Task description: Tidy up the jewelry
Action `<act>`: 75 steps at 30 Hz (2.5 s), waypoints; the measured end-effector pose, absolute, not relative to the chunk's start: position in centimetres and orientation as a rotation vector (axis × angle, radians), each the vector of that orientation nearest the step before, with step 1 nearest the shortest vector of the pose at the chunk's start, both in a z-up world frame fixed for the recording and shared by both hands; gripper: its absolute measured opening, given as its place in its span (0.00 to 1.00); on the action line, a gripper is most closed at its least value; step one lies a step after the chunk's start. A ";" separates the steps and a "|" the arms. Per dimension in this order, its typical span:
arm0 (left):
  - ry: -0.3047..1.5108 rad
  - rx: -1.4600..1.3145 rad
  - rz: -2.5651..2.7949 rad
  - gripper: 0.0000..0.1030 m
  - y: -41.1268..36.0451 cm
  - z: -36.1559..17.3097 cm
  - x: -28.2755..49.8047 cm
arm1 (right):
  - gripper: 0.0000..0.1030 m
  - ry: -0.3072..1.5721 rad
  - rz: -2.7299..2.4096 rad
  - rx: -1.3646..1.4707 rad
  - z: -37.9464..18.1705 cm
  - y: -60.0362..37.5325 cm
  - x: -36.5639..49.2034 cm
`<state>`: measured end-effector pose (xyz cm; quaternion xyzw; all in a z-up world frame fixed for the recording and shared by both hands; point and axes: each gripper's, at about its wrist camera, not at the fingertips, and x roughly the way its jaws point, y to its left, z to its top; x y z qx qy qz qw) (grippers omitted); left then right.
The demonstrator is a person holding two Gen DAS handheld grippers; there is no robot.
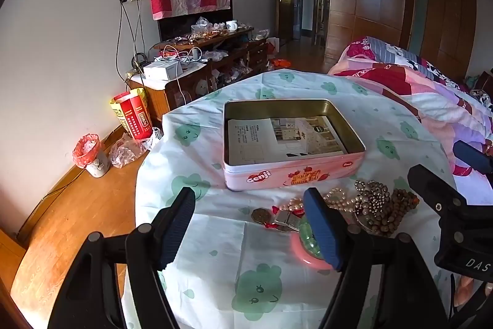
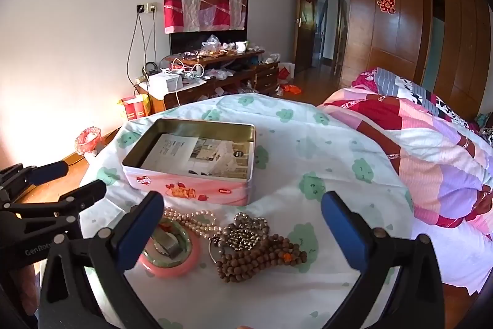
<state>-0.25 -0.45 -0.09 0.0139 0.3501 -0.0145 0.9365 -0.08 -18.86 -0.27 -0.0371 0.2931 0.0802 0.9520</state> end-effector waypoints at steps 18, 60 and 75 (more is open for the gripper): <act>0.724 0.035 -0.018 0.71 -0.3 -0.6 0.0 | 1.00 0.600 0.165 -0.067 -0.5 -18.2 0.1; 0.731 0.033 -0.011 0.71 0.2 -1.0 0.0 | 1.00 0.614 0.170 -0.070 -1.6 -17.9 0.0; 0.750 0.031 -0.015 0.71 0.3 -2.1 -0.1 | 1.00 0.623 0.172 -0.066 -2.4 -17.9 -0.2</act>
